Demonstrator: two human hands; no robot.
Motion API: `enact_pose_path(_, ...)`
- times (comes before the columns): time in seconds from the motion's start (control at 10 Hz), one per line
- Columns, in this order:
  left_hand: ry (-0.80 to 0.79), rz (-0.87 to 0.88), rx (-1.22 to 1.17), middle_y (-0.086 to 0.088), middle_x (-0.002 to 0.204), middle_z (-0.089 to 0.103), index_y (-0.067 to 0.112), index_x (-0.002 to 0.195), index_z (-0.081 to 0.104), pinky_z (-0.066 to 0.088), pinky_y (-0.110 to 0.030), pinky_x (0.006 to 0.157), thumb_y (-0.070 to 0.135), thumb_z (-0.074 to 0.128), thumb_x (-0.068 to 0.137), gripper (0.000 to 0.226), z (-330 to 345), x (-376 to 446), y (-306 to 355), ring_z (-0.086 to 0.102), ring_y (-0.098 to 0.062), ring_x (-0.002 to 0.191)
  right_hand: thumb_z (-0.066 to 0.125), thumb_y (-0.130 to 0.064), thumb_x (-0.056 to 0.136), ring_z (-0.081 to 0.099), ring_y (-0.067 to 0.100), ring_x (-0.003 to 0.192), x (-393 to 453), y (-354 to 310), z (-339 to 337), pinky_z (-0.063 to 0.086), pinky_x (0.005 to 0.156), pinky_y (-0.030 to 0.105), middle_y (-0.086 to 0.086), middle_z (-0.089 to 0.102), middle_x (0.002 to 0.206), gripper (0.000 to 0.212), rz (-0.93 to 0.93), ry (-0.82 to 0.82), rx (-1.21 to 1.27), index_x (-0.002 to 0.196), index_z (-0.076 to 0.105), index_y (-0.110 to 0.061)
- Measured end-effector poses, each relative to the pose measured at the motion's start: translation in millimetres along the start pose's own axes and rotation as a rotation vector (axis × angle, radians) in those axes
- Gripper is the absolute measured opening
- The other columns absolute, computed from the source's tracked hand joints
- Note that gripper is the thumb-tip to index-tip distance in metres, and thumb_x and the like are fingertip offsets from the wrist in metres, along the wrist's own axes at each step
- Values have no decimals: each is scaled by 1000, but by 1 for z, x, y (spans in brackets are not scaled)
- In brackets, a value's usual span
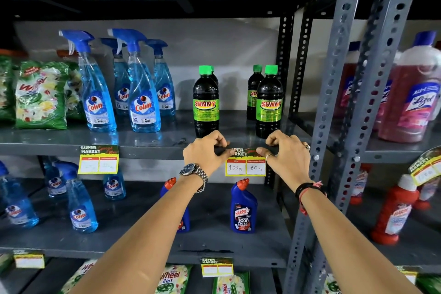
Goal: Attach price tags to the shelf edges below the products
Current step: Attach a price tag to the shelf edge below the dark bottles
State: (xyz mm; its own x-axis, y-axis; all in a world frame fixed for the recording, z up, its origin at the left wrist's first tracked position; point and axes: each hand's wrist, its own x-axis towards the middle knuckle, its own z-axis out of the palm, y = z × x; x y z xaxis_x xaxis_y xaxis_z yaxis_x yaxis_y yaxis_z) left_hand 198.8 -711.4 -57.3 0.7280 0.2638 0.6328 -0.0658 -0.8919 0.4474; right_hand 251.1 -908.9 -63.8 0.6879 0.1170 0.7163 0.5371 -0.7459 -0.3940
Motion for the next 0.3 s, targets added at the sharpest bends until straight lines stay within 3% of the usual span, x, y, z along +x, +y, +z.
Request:
enact_pose_path(0.2, -69, -31, -47, 17, 87, 72, 38, 76, 45, 39, -25, 60, 46, 71, 72, 28, -1, 0, -6, 65, -15, 84, 70, -22, 81, 60, 20, 84, 1, 6, -4, 36, 72, 33, -5, 69, 80, 13, 27, -45, 21, 85, 58, -24)
enact_pose_path(0.3, -114, -65, -155, 20, 83, 70, 36, 80, 47, 41, -24, 62, 35, 74, 72, 28, -2, -4, -7, 65, -14, 89, 69, -16, 81, 63, 20, 90, 4, 4, -12, 46, 74, 34, -5, 71, 87, 13, 60, -100, 74, 87, 60, -23)
